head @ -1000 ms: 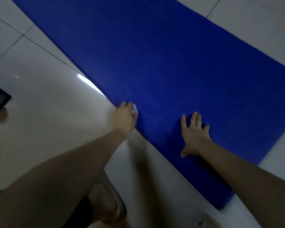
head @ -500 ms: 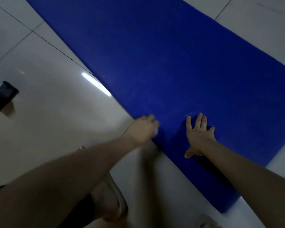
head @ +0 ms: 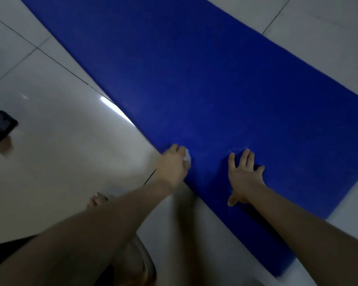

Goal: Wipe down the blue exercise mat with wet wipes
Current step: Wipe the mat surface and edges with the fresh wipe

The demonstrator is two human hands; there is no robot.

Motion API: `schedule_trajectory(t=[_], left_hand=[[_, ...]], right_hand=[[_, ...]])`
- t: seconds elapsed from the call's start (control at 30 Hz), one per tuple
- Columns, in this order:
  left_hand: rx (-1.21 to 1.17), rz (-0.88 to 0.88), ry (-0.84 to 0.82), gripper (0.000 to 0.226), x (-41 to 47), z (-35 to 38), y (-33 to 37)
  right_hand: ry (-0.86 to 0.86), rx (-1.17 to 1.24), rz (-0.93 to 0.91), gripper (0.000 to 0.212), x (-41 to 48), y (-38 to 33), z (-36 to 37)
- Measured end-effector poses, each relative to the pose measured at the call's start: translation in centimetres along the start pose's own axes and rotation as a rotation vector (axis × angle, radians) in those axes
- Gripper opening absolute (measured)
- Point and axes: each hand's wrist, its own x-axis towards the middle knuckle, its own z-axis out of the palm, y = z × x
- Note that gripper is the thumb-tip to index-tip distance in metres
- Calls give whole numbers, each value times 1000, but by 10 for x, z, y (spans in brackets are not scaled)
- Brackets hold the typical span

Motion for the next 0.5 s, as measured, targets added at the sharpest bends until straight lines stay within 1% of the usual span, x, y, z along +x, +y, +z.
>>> schedule_trajectory(t=[0.07, 0.1, 0.17, 0.2, 0.27, 0.3, 0.37, 0.43, 0.5], left_hand=[[-33, 151, -75, 23, -26, 17, 35], [-35, 231, -139, 20, -37, 25, 51], [11, 365, -243, 18, -50, 37, 69], [61, 429, -259, 19, -50, 40, 70], [145, 549, -206, 18, -40, 37, 59], [206, 552, -157, 18, -31, 32, 47], [245, 413, -29, 22, -3, 19, 18], [197, 156, 25, 32, 28, -4, -14], [176, -60, 81, 34, 49, -23, -40]], right_hand=[[4, 12, -4, 161, 0, 1, 0], [6, 13, -4, 160, 0, 2, 0], [7, 9, -2, 160, 0, 3, 1], [5, 5, 0, 160, 0, 4, 1], [-1, 0, 1, 161, 1, 2, 1], [-1, -5, 3, 161, 2, 2, 1], [11, -14, 1, 162, 4, 1, 2], [24, -15, 0, 162, 3, 1, 4], [26, -14, 0, 163, 3, 2, 4]])
